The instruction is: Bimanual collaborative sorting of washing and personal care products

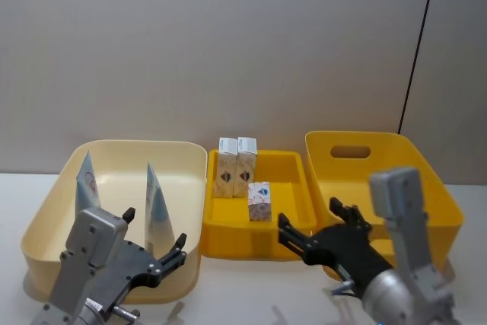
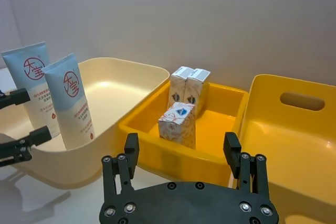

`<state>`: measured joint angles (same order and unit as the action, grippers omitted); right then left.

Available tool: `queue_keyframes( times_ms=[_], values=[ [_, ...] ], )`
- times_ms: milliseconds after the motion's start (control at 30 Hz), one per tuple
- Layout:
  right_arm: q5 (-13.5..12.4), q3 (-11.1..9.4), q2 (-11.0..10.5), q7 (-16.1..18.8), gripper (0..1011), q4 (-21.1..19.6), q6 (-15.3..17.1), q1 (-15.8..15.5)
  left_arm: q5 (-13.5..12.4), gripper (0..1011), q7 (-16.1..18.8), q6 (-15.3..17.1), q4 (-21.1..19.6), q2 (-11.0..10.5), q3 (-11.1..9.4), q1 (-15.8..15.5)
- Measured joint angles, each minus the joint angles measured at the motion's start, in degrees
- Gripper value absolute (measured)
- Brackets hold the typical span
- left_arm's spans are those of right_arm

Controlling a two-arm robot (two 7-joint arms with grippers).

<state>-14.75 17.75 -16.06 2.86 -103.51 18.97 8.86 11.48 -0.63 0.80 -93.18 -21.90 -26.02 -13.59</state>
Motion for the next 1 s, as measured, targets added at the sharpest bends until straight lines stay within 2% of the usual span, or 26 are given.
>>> queue_keyframes(
  times_ms=[133,167,267,500,833,1000],
  values=[
    [0.89,1.56,1.49,-0.92,1001,1.08,4.68,3.31,0.00,1004,0.00,0.00,0.00,0.00,0.00,0.00],
    [1.41,2.18,2.13,-1.43,1001,1.85,6.76,4.62,0.00,1003,0.00,0.00,0.00,0.00,0.00,0.00],
    [2.13,3.06,3.20,-2.09,1000,3.32,9.21,6.74,0.00,1003,0.00,0.00,0.00,0.00,0.00,0.00],
    [4.84,5.99,7.48,-4.58,1000,11.37,15.84,14.84,0.00,1003,0.00,0.00,0.00,0.00,0.00,0.00],
    [7.40,8.47,11.98,-6.31,1001,21.42,20.51,23.60,0.00,1003,0.00,0.00,0.00,0.00,-0.01,0.00],
    [8.09,8.96,13.66,-6.81,1000,24.86,21.88,26.46,0.00,1003,0.00,0.00,0.00,0.00,0.00,0.00]
  ],
)
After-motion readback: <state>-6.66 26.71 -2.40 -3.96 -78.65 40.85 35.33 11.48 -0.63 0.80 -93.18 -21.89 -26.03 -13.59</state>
